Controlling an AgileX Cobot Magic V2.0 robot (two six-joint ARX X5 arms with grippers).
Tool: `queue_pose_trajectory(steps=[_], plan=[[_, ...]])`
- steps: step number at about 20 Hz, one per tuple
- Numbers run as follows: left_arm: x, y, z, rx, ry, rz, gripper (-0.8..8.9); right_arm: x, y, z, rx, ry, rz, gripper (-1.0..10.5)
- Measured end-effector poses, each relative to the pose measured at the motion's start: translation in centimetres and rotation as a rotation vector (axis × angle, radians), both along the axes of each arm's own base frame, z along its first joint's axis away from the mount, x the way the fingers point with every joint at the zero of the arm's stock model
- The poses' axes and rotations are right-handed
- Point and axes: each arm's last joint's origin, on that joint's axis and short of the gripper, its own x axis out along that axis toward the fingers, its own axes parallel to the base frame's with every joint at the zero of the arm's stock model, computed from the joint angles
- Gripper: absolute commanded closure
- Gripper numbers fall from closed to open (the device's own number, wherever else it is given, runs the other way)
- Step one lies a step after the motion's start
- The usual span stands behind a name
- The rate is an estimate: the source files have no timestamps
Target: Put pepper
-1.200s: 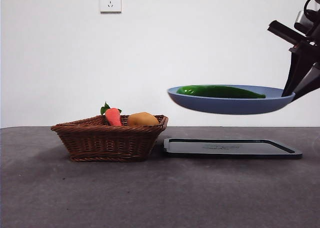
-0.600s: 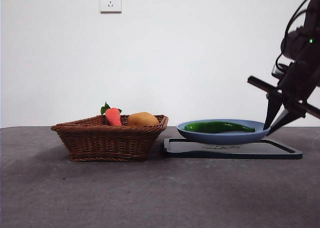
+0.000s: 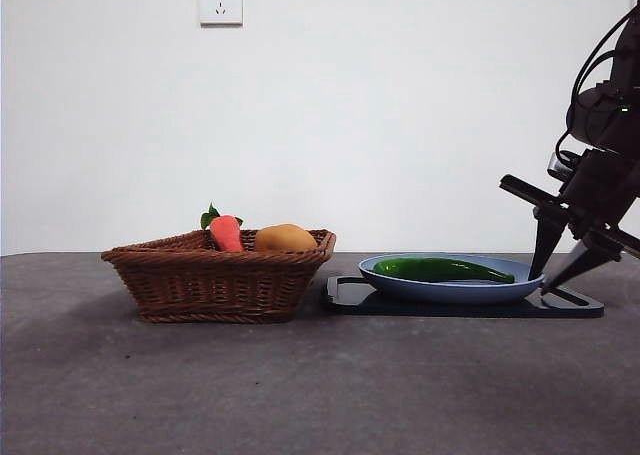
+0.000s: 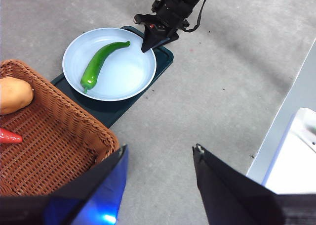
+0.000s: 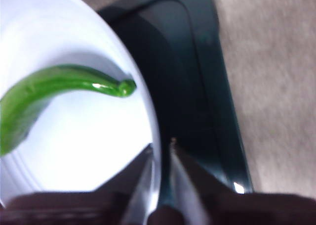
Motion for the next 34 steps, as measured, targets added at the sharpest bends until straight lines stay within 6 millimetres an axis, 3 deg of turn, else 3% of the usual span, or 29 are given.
queue_pose_trajectory(steps=[4,6,8,12,15,17,21,24,28,30,31,34], plan=[[0.0,0.0,0.0,-0.001,0.002,0.002,5.78,-0.5,0.0,0.8,-0.002,0.015,0.002,7.7],[0.0,0.0,0.0,-0.002,0.002,0.002,5.78,-1.3,-0.2,3.6,-0.009,-0.044,0.005,7.7],[0.0,0.0,0.0,-0.002,0.002,0.002,5.78,-3.1,-0.2,8.4,-0.018,-0.168,0.019,7.7],[0.0,0.0,0.0,-0.002,0.002,0.002,5.8,-9.3,0.1,16.8,-0.058,-0.346,0.09,7.7],[0.0,0.0,0.0,-0.001,0.002,0.002,5.81,-16.1,0.9,21.6,-0.097,-0.442,0.184,7.7],[0.0,0.0,0.0,-0.001,0.002,0.002,5.81,-20.8,1.1,23.7,-0.118,-0.503,0.235,7.7],[0.0,0.0,0.0,-0.002,0.002,0.002,5.81,-27.7,1.5,25.1,-0.131,-0.525,0.32,7.7],[0.0,0.0,0.0,-0.002,0.002,0.002,5.81,-30.7,1.5,25.1,-0.131,-0.498,0.377,7.7],[0.0,0.0,0.0,-0.001,0.003,0.002,6.09,-31.6,1.7,25.1,-0.135,-0.507,0.426,8.4],[0.0,0.0,0.0,0.0,0.005,0.002,7.66,-31.4,1.8,25.0,-0.143,-0.509,0.444,9.5],[0.0,0.0,-0.1,0.002,0.008,0.002,8.12,-31.4,1.8,25.0,-0.148,-0.512,0.454,9.4],[0.0,0.0,-0.1,0.003,0.009,0.002,8.07,-31.4,1.8,25.0,-0.159,-0.523,0.472,9.4]])
